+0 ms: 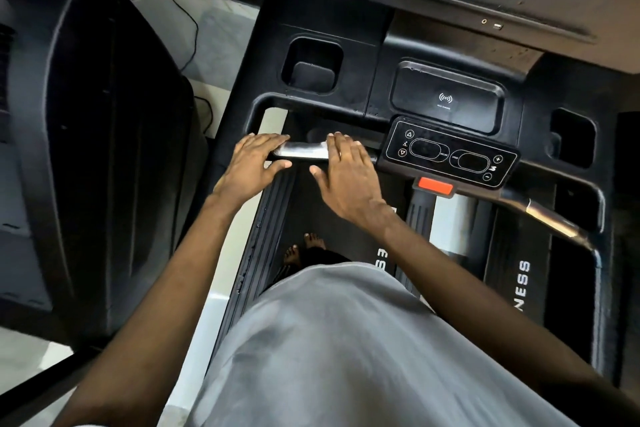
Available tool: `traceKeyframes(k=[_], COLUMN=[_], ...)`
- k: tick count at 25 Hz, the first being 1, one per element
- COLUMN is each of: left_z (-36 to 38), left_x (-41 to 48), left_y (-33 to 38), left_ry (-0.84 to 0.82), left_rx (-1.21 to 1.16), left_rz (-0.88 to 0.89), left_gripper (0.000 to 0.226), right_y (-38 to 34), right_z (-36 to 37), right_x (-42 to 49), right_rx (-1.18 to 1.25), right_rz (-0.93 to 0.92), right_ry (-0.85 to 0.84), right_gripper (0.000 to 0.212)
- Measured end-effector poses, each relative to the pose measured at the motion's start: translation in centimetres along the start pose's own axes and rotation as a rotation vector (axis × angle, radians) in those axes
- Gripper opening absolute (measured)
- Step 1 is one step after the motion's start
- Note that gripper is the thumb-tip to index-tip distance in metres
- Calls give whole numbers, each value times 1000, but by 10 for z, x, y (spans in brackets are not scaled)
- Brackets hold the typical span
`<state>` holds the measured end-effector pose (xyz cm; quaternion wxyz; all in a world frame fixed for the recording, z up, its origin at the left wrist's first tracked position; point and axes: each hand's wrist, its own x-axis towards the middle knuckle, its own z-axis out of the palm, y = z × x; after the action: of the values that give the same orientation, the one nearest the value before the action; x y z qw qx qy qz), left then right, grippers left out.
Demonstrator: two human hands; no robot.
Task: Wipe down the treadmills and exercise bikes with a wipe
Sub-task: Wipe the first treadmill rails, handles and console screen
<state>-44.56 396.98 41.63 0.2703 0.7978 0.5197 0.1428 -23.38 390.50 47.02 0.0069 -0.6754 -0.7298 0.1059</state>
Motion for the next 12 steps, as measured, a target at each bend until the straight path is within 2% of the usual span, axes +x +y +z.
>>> traceKeyframes(k=[5,9,12], left_z=[3,1,0], left_x=[-1,0,0], left_y=[1,0,-1], left_ry=[40,41,32], left_rx=[-30,-40,-41], left_rz=[-17,-9,15], left_gripper=[54,54,55], right_y=[50,72,95], right_z=[1,2,-1], right_x=[-22,-32,-47], right_rx=[211,300,369], right_rz=[-113,-124,-71], right_ry=[196,354,401], right_gripper=[42,32,29])
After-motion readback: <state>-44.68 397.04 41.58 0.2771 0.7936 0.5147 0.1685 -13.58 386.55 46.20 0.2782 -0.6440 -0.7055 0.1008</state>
